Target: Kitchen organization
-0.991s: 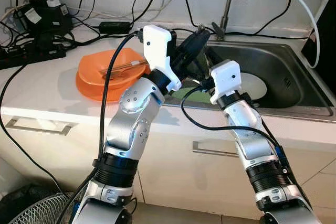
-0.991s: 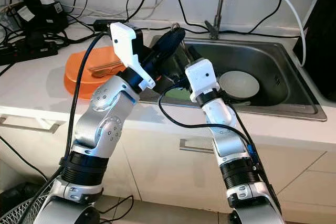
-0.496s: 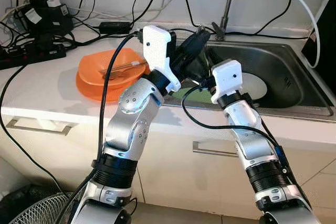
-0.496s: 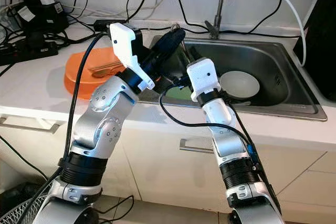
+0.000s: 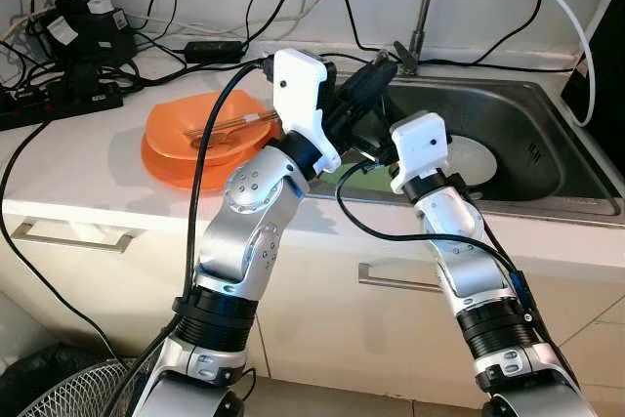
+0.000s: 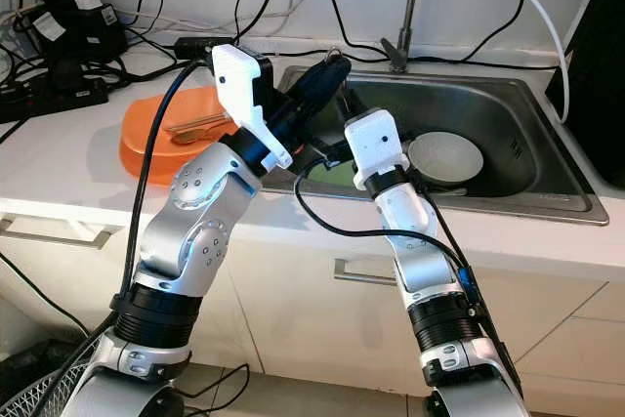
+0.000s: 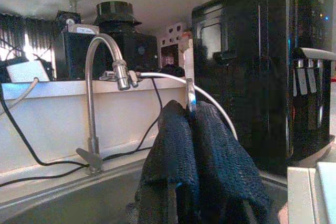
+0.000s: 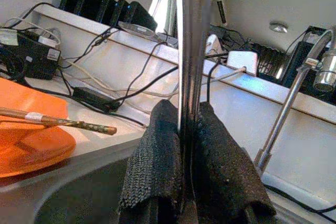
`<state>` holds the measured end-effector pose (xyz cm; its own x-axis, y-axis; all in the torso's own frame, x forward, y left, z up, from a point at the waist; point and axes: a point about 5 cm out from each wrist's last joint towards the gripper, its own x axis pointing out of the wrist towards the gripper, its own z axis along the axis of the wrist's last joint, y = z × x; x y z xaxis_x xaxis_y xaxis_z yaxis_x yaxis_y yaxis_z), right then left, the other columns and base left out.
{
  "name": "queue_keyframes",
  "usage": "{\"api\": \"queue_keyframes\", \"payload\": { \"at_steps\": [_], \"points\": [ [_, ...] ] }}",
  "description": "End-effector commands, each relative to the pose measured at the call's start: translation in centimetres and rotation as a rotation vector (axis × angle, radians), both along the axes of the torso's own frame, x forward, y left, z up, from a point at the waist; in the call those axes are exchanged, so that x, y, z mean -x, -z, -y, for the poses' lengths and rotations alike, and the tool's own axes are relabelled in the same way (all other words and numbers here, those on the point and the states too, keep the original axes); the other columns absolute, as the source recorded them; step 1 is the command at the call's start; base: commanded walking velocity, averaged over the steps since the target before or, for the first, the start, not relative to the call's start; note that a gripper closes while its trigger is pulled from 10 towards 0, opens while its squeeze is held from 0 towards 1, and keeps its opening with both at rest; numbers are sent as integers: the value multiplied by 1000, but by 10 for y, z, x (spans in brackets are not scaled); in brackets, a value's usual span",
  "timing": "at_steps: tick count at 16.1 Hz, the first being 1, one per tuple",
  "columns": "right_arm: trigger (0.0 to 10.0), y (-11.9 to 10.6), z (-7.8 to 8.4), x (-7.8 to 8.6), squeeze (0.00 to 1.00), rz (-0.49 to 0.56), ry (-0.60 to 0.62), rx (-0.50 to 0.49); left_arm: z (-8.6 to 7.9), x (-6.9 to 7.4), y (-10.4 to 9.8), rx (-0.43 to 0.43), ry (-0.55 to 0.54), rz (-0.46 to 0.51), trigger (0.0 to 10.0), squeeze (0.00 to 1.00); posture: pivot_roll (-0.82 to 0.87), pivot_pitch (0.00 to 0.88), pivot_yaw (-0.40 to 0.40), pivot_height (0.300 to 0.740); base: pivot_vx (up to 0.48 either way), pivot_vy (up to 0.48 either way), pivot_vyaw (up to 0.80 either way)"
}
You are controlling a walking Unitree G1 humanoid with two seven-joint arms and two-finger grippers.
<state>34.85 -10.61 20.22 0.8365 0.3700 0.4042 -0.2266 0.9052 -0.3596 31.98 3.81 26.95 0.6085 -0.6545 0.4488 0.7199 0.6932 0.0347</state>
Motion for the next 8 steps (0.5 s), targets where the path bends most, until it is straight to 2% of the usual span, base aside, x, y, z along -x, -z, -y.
{"api": "queue_keyframes", "payload": {
  "at_steps": [1,2,3,8],
  "points": [
    [0,-8,7,-4,0,14,32,-40,-5,-2,1,-8,-27,0,10000,0,73,0,54,740,0,0,0],
    [0,-8,7,-4,0,14,32,-41,-5,-3,1,-7,-33,0,10000,0,73,0,54,740,0,0,0],
    [0,-8,8,-4,0,13,32,-42,-6,-4,2,-13,-40,-2,10000,1000,75,0,54,740,0,0,0],
    [0,-8,10,-5,0,8,39,-62,-6,-7,7,-46,-82,-13,10000,1000,74,0,50,740,0,0,0]
  ]
}}
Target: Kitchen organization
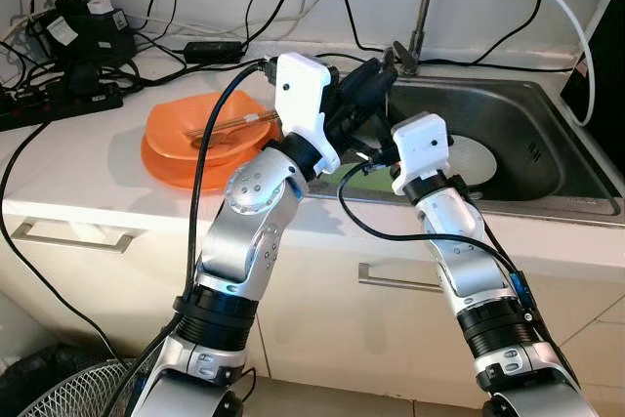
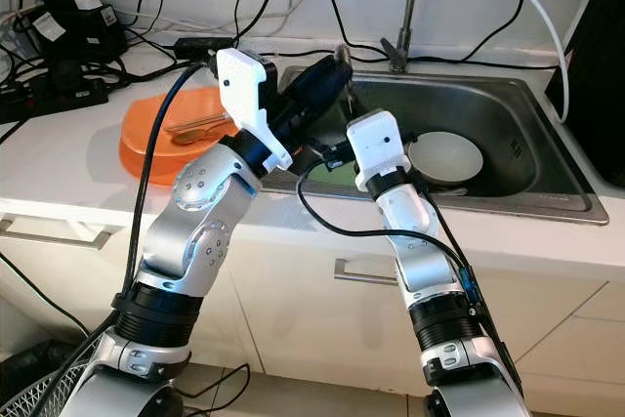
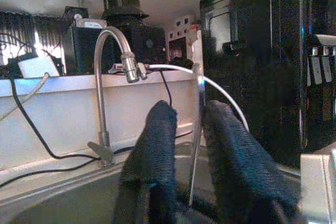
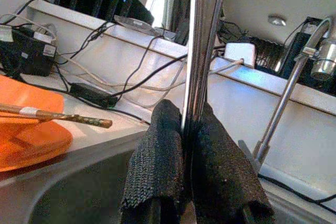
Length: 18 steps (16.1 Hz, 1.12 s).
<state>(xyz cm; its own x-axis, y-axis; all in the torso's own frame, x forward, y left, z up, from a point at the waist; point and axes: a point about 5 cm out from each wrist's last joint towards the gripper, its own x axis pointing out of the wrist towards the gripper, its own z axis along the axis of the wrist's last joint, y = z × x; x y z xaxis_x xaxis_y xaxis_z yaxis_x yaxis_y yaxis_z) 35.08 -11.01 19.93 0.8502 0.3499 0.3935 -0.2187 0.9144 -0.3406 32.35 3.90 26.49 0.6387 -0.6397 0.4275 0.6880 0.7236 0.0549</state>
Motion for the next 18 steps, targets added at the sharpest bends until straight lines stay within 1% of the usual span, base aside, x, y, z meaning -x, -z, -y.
{"api": "queue_keyframes", "payload": {
  "at_steps": [1,4,6,7,8,9,10,11,12,13,14,15,16,17,18],
  "points": [
    [0,-11,7,-3,0,25,33,-54,-3,-2,2,-19,-25,-7,10000,1000,78,0,48,740,0,0,0],
    [0,-9,12,-7,0,3,64,-86,-3,0,5,-25,-25,-12,10000,1000,78,0,47,740,0,0,0],
    [0,-8,18,-11,0,-11,99,-103,-5,2,8,-48,-30,-19,10000,1000,78,0,48,740,0,0,0],
    [0,-8,23,-14,0,-20,126,-117,-7,5,12,-72,-37,-31,10000,733,81,0,48,740,0,0,0],
    [0,-7,29,-17,0,-33,156,-121,-13,6,20,-99,-56,-59,10000,0,87,0,44,740,0,0,0],
    [0,-7,32,-19,0,-38,165,-123,-16,6,24,-110,-67,-68,10000,0,87,0,44,740,0,0,0],
    [0,-6,38,-23,0,-53,192,-130,-25,5,33,-131,-112,-96,10000,0,95,0,40,740,0,0,0],
    [0,-6,40,-24,0,-56,199,-132,-28,4,36,-136,-125,-107,10000,0,95,0,40,740,0,0,0],
    [0,-7,43,-27,0,-61,208,-134,-36,5,41,-152,-158,-133,10000,0,99,0,36,740,0,0,0],
    [0,-7,44,-28,0,-67,217,-139,-40,5,44,-165,-175,-146,10000,0,99,0,36,740,0,0,0],
    [0,-4,47,-30,0,-84,239,-158,-43,5,49,-190,-188,-166,10000,0,98,0,32,740,0,0,0],
    [0,0,50,-32,0,-111,262,-186,-47,4,59,-248,-214,-210,10000,0,98,0,32,740,0,0,0],
    [0,2,50,-33,0,-123,270,-187,-49,4,66,-286,-227,-238,10000,0,98,0,32,740,0,0,0],
    [10000,6,50,-35,0,-142,279,-189,-54,6,80,-356,-246,-305,10000,0,104,1,30,740,0,0,0],
    [10000,7,51,-36,0,-154,281,-199,-56,8,89,-394,-251,-354,10000,0,107,2,27,740,0,0,0]
  ]
}}
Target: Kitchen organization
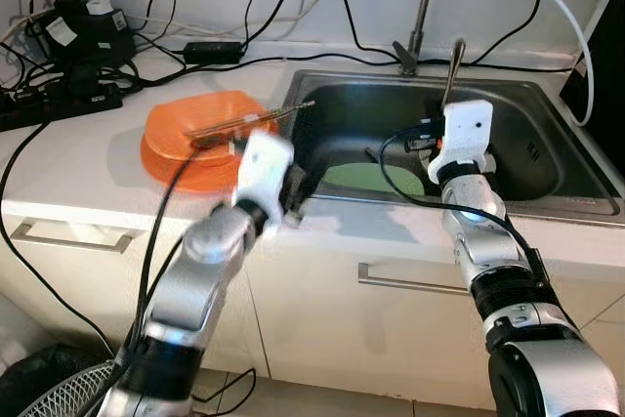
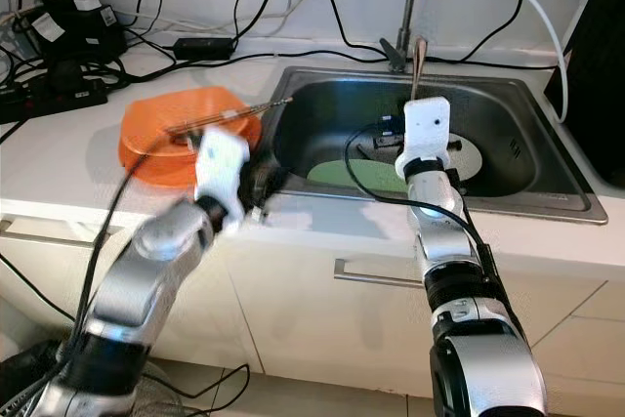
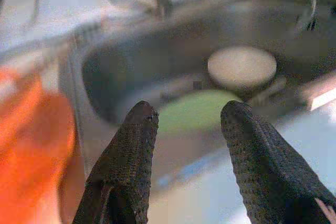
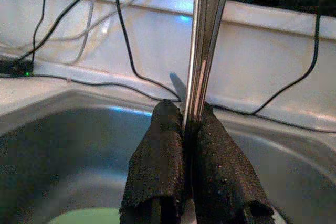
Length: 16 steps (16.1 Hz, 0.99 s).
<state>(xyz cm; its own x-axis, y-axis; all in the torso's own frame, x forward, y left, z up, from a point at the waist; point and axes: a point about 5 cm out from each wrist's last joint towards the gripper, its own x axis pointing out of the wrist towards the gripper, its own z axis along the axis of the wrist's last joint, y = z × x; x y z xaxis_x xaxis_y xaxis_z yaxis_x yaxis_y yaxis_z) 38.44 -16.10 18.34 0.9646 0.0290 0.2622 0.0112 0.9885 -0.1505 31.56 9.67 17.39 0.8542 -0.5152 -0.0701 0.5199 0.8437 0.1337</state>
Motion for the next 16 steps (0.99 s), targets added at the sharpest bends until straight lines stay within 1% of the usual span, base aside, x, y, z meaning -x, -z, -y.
{"api": "queue_keyframes", "payload": {
  "at_steps": [1,2,5,8,9,16],
  "points": [
    [10000,-9,-1,-4,0,22,1,-10,1,5,7,-36,12,-49,10000,0,107,3,26,740,0,0,0],
    [10000,-8,-1,-5,0,16,3,-5,1,10,12,-40,24,-78,10000,0,109,5,24,740,0,0,0],
    [10000,-7,-1,-8,0,3,9,-8,4,17,14,-43,41,-94,10000,0,114,6,19,740,0,0,0],
    [10000,-3,-2,-10,0,-19,8,-16,8,19,12,-38,47,-100,10000,0,118,8,14,740,0,0,0],
    [10000,1,-3,-11,0,-43,6,-24,9,19,10,-36,50,-100,10000,0,126,7,9,740,0,0,0],
    [10000,9,-10,-11,0,-85,-19,-28,11,22,9,-47,71,-109,10000,0,137,6,10,740,0,0,0]
  ]
}}
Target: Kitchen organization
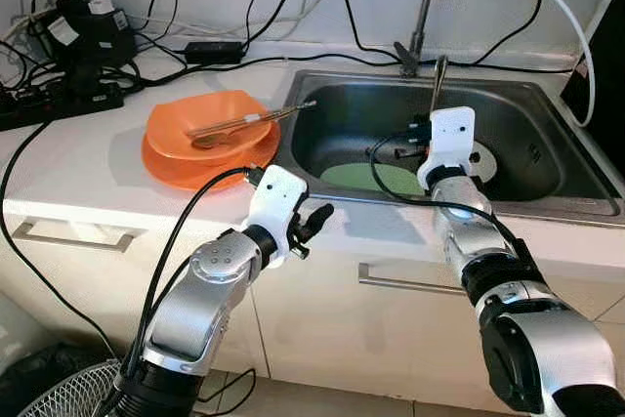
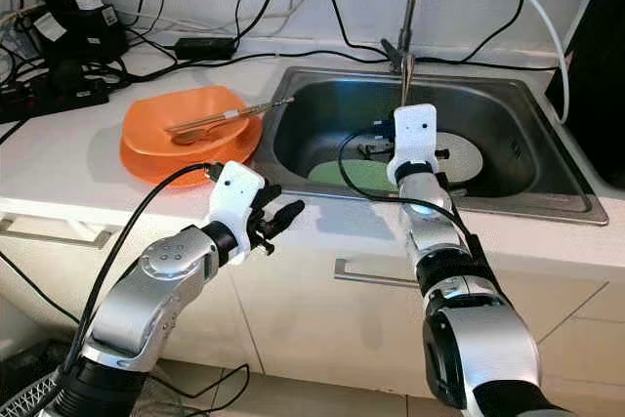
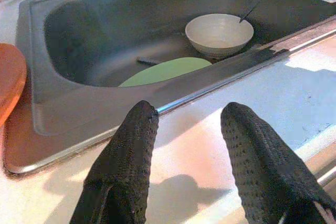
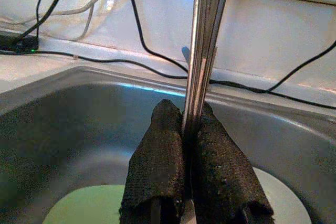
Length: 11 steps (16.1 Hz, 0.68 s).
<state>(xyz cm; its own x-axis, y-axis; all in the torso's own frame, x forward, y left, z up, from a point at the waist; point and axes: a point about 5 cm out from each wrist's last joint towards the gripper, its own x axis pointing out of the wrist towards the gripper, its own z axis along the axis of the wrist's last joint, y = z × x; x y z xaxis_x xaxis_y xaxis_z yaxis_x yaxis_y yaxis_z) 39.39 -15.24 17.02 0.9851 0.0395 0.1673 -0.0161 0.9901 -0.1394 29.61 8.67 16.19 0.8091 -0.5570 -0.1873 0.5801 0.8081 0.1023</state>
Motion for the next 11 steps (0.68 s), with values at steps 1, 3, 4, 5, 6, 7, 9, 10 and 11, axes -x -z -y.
{"api": "queue_keyframes", "payload": {
  "at_steps": [1,3,4,5,6,7,9,10,11],
  "points": [
    [10000,-3,-2,-1,0,9,-8,-16,1,2,-3,-10,17,6,10000,0,138,5,10,740,0,0,0],
    [10000,0,-3,-1,0,-2,-14,-17,2,3,-4,-12,23,5,10000,0,136,8,11,740,0,0,0],
    [10000,3,-4,0,204,-11,-18,-15,3,3,-4,-13,29,3,10000,0,136,8,11,740,0,0,0],
    [10000,6,-5,1,184,-23,-23,-10,3,4,-3,-15,32,1,10000,0,134,7,10,740,0,0,0],
    [10000,10,-6,2,180,-34,-28,-7,4,4,-3,-15,33,1,10000,0,134,7,10,740,0,0,0],
    [10000,12,-7,3,200,-41,-33,-6,4,4,-3,-14,33,0,10000,0,134,7,10,740,0,0,0],
    [10000,14,-9,3,514,-49,-40,-7,4,5,-3,-12,34,0,10000,0,138,4,7,740,0,0,0],
    [10000,15,-9,4,545,-51,-42,-5,4,5,-3,-12,34,-1,10000,0,139,0,7,740,0,0,0],
    [10000,15,-10,4,529,-52,-47,-7,5,5,-3,-13,36,-2,10000,0,139,0,7,740,0,0,0]
  ]
}}
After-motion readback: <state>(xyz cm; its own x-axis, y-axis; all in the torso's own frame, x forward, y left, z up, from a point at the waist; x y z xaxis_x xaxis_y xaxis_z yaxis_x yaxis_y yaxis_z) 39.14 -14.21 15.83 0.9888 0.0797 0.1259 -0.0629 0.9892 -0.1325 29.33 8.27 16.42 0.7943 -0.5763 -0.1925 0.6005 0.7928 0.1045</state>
